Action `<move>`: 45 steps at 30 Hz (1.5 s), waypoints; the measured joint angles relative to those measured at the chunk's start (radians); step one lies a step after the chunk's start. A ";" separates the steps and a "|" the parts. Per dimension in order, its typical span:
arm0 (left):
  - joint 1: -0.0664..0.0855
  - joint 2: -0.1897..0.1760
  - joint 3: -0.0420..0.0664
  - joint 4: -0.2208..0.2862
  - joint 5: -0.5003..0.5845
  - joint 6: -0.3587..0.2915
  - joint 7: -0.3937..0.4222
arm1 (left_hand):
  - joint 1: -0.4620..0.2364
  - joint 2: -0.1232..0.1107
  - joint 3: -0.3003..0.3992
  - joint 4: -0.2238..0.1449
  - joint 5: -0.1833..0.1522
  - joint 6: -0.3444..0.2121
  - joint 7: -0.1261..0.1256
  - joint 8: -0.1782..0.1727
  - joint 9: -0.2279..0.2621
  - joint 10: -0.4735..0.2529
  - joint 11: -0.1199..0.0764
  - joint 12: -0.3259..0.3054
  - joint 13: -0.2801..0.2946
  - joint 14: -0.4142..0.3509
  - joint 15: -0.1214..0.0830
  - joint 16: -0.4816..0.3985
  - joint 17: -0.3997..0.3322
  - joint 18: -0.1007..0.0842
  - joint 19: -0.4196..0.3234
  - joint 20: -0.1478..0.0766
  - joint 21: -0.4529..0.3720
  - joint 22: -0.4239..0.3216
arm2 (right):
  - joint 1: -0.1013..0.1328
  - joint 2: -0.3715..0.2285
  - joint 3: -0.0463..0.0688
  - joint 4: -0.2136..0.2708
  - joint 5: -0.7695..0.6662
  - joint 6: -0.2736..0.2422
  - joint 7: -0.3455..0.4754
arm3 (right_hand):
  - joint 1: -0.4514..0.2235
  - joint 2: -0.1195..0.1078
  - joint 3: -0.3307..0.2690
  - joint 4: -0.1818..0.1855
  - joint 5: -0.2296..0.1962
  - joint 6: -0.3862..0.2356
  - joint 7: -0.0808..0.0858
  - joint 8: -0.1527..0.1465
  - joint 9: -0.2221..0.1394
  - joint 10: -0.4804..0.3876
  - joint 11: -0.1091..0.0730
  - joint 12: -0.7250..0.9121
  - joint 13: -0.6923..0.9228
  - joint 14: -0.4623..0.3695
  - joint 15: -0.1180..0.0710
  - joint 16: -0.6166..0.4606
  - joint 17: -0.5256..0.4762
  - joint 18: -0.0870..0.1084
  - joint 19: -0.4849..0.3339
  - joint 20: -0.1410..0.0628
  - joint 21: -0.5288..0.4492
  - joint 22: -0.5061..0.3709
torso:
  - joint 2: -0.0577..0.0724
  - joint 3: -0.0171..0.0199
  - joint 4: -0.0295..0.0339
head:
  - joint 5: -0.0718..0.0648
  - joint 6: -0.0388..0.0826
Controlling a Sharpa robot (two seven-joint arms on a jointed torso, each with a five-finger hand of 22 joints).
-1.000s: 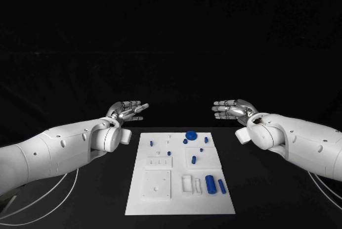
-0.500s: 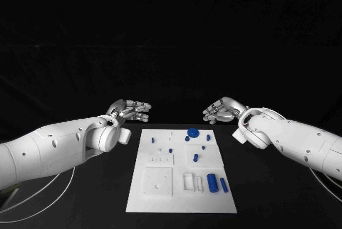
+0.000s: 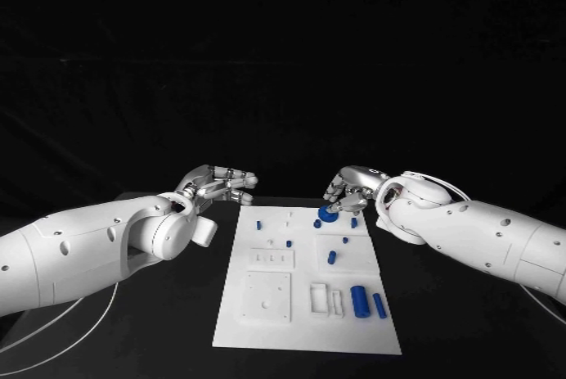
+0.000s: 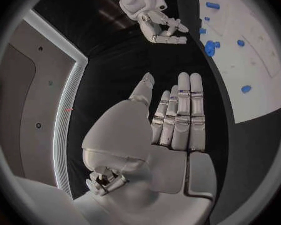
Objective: Assemble the parts on the task board
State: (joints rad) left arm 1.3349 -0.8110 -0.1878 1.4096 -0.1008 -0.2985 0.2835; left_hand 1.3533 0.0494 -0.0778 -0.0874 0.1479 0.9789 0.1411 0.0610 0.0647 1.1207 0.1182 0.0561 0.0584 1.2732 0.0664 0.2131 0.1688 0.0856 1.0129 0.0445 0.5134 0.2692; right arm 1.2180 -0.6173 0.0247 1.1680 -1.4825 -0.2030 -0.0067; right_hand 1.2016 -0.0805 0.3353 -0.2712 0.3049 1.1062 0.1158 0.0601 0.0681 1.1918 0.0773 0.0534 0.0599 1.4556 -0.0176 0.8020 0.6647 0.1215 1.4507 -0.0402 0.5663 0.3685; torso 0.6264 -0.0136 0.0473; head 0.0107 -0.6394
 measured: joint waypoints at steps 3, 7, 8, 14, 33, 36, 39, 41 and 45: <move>0.001 -0.014 0.001 0.034 -0.003 0.008 -0.004 | -0.004 0.004 0.000 0.000 0.000 0.000 0.000 0.000 0.000 0.005 -0.003 0.000 0.000 0.000 0.000 -0.030 -0.013 0.000 -0.004 0.004 -0.015 -0.015 | 0.000 0.006 0.000 0.009 -0.071 0.004 -0.034 | 0.000 -0.017 0.035 0.007 -0.022 0.000 0.000 0.000 0.000 0.000 0.000 0.000 0.000 0.000 0.000 0.015 -0.001 0.000 -0.008 -0.001 0.014 0.030 | 0.010 0.0008 0.0085 | -0.005 0.002; 0.005 -0.026 0.002 0.065 -0.006 0.016 -0.007 | -0.004 0.004 0.000 0.000 0.000 0.000 0.000 0.000 0.000 0.009 0.001 0.000 0.000 0.000 0.000 -0.043 -0.018 0.000 -0.004 0.004 -0.022 -0.026 | 0.000 0.015 0.000 0.015 -0.141 0.007 -0.071 | 0.007 -0.028 0.066 0.014 -0.042 0.000 0.000 0.000 0.000 0.000 0.000 0.000 0.000 0.000 0.000 0.021 -0.006 0.000 -0.013 0.001 0.018 0.051 | 0.021 0.0005 0.0182 | -0.011 0.003; 0.007 -0.028 0.002 0.070 -0.006 0.017 -0.007 | -0.004 0.004 0.000 0.000 0.000 0.000 0.000 0.000 0.000 0.009 0.001 0.000 0.000 0.000 0.000 -0.043 -0.018 0.000 -0.004 0.004 -0.022 -0.026 | 0.000 0.017 0.000 0.015 -0.156 0.007 -0.079 | 0.007 -0.035 0.075 0.019 -0.046 0.000 0.000 0.000 0.000 0.000 0.000 0.000 0.000 -0.002 0.002 0.025 -0.008 0.000 -0.013 0.001 0.018 0.059 | 0.024 0.0002 0.0203 | -0.013 0.003; 0.015 -0.037 0.005 0.104 -0.009 0.024 -0.011 | -0.004 0.004 0.000 0.000 0.000 -0.002 0.002 0.000 0.000 0.009 0.001 0.000 0.000 0.002 0.002 -0.047 -0.018 0.000 -0.003 0.004 -0.022 -0.030 | 0.000 0.026 0.000 0.015 -0.233 0.010 -0.121 | 0.011 -0.045 0.096 0.035 -0.049 0.000 0.000 0.000 0.002 0.000 0.000 0.000 0.000 -0.003 0.003 0.038 -0.012 0.000 -0.013 0.001 0.022 0.092 | 0.043 -0.0034 0.0314 | -0.022 0.005; 0.040 -0.049 0.011 0.150 -0.021 0.029 -0.020 | -0.009 -0.002 -0.003 -0.003 0.000 0.000 0.007 0.000 0.000 0.005 0.005 0.000 0.000 0.004 0.004 -0.047 -0.018 0.000 0.000 0.007 -0.022 -0.037 | -0.021 0.054 -0.002 -0.008 -0.326 0.011 -0.175 | 0.022 -0.064 0.143 0.046 -0.073 0.003 -0.003 0.000 0.001 0.004 -0.004 0.000 0.000 -0.010 0.003 0.065 -0.023 0.000 -0.013 0.001 0.014 0.197 | 0.082 -0.0043 0.0395 | -0.023 -0.003; 0.042 -0.049 0.011 0.153 -0.023 0.029 -0.020 | -0.009 -0.002 -0.003 -0.003 0.000 0.000 0.007 0.000 0.000 0.005 0.005 0.000 0.000 0.004 0.004 -0.047 -0.018 0.000 0.000 0.007 -0.022 -0.037 | -0.026 0.058 -0.003 -0.011 -0.332 0.011 -0.176 | 0.022 -0.065 0.144 0.045 -0.073 0.003 -0.003 0.000 0.001 0.004 -0.004 0.000 0.000 -0.010 0.003 0.067 -0.023 0.000 -0.013 0.001 0.014 0.201 | 0.086 -0.0044 0.0406 | -0.023 -0.003; 0.044 -0.049 0.012 0.155 -0.024 0.030 -0.021 | -0.009 -0.002 -0.003 -0.003 0.000 0.000 0.007 0.000 0.000 0.005 0.005 0.000 0.000 0.004 0.004 -0.047 -0.018 0.000 0.000 0.007 -0.026 -0.040 | -0.029 0.061 -0.003 -0.016 -0.337 0.011 -0.177 | 0.022 -0.065 0.151 0.049 -0.077 0.003 -0.003 0.000 0.001 0.004 -0.004 0.000 0.000 -0.010 0.003 0.070 -0.024 0.000 -0.013 0.001 0.010 0.220 | 0.089 -0.0046 0.0420 | -0.026 -0.002; 0.045 -0.049 0.012 0.156 -0.025 0.030 -0.021 | -0.009 -0.002 -0.003 -0.003 0.000 0.000 0.007 0.000 0.000 0.005 0.005 0.000 0.000 0.004 0.004 -0.047 -0.018 0.000 0.000 0.007 -0.026 -0.040 | -0.032 0.062 -0.003 -0.019 -0.339 0.011 -0.177 | 0.022 -0.064 0.152 0.048 -0.077 0.004 -0.004 0.000 0.001 0.006 -0.006 0.000 0.000 -0.010 0.003 0.072 -0.026 0.000 -0.012 0.000 0.005 0.232 | 0.091 -0.0049 0.0427 | -0.027 -0.001; 0.047 -0.049 0.012 0.157 -0.026 0.031 -0.022 | -0.009 -0.002 -0.006 0.000 0.000 0.000 0.007 0.000 0.000 0.005 0.005 0.000 0.000 0.004 0.004 -0.047 -0.018 0.000 0.000 0.007 -0.026 -0.043 | -0.037 0.064 -0.003 -0.025 -0.343 0.010 -0.178 | 0.022 -0.064 0.158 0.048 -0.077 0.009 -0.004 0.000 0.001 0.008 -0.008 0.000 0.000 -0.010 0.003 0.072 -0.028 0.000 -0.009 -0.003 -0.002 0.244 | 0.094 -0.0049 0.0436 | -0.027 -0.001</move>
State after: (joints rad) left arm 1.3819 -0.8600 -0.1759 1.5669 -0.1267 -0.2677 0.2615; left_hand 1.3440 0.0479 -0.0833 -0.0874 0.1480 0.9788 0.1482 0.0609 0.0642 1.1252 0.1231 0.0560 0.0581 1.2770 0.0701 0.1657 0.1513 0.0853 1.0133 0.0520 0.4873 0.2263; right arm 1.1809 -0.5532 0.0220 1.1432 -1.8256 -0.1928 -0.1843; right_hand 1.2240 -0.1450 0.4932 -0.2236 0.2284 1.1153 0.1121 0.0600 0.0694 1.1993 0.0695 0.0533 0.0595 1.4453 -0.0145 0.8743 0.6365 0.1213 1.4418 -0.0429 0.5643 0.6122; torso 0.7209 -0.0185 0.0909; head -0.0163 -0.6400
